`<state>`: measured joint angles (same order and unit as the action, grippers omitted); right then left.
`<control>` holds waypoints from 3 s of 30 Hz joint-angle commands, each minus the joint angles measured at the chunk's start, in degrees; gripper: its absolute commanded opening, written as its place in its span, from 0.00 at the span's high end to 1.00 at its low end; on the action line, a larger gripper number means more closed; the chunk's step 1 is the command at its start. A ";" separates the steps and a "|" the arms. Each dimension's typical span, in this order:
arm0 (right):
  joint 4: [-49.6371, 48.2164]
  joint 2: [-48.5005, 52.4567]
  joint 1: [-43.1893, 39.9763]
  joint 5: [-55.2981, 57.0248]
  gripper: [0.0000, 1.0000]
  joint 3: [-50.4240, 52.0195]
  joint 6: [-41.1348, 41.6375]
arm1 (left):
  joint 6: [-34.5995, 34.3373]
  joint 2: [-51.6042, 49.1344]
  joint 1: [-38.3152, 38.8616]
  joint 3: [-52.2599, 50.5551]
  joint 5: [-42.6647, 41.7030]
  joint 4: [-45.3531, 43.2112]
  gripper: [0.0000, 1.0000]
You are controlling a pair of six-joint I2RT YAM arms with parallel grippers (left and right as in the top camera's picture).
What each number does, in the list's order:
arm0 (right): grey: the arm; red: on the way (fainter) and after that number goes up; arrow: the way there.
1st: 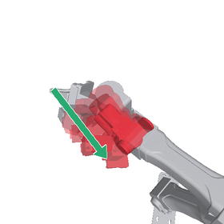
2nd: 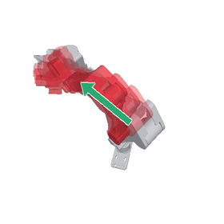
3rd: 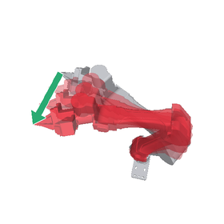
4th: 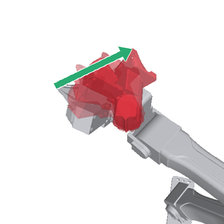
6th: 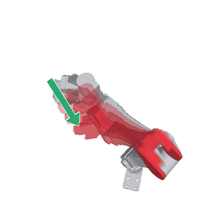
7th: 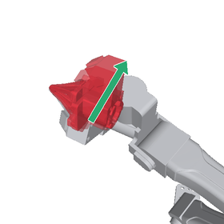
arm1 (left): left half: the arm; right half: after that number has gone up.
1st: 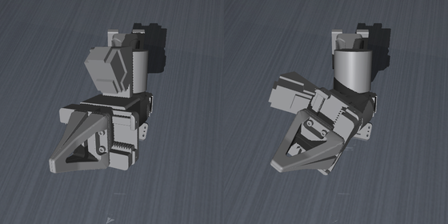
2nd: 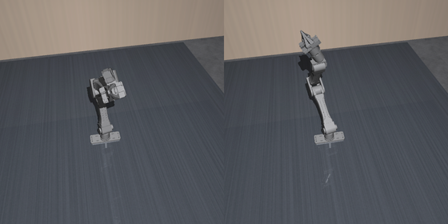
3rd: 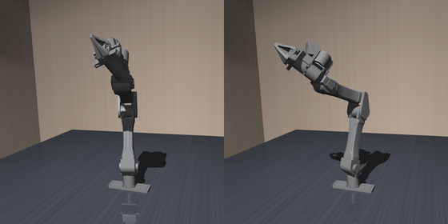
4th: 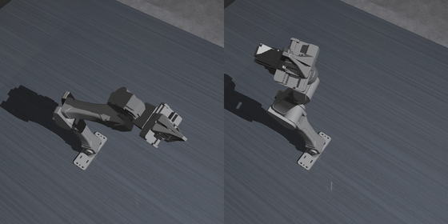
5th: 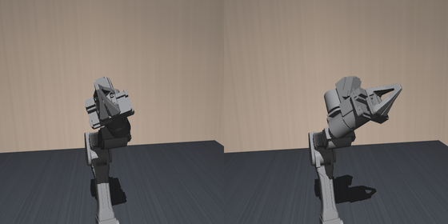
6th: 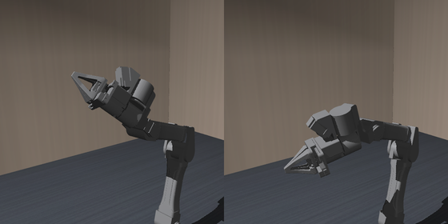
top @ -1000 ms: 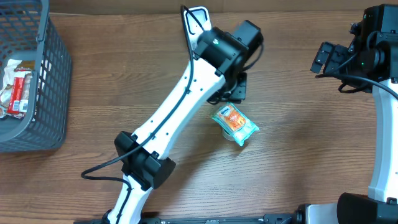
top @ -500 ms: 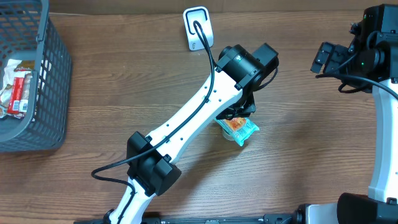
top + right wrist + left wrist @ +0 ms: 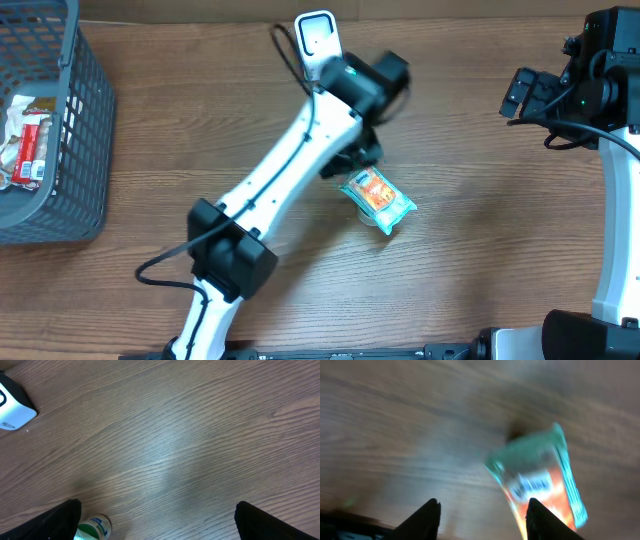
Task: Scan the item barcode
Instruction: 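Swing the left arm past the scanner back toward the basket, then reach the left gripper into the basket and grasp the red-striped bread bag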
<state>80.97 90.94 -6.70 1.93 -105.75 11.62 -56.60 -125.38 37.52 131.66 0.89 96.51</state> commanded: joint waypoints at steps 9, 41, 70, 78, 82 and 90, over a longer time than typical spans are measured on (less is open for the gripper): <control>-0.31 -0.13 -0.07 0.57 0.00 -1.03 0.15 | 16.46 4.66 -17.92 0.61 2.73 0.26 0.21; -0.31 -0.13 -0.07 0.57 0.00 -1.03 0.15 | 39.74 4.66 -36.37 0.66 10.05 -6.88 0.00; -0.31 -0.13 -0.07 0.57 0.00 -1.03 0.17 | 52.48 4.63 -73.53 7.61 4.81 -14.88 0.00; -0.31 -0.13 -0.09 0.57 0.00 -1.03 0.17 | 57.29 4.63 -73.92 -10.23 4.81 -28.94 0.00; -0.31 -0.13 -0.07 0.57 0.00 -1.03 0.15 | 60.33 4.63 -73.92 -15.47 4.81 -36.33 0.00; -0.31 -0.13 -0.07 0.57 0.00 -1.03 0.15 | 67.41 4.39 -73.92 -25.57 1.99 -51.19 0.00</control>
<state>80.95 90.94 -6.70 1.96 -105.75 11.60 6.28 -121.19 -36.47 109.21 5.15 48.58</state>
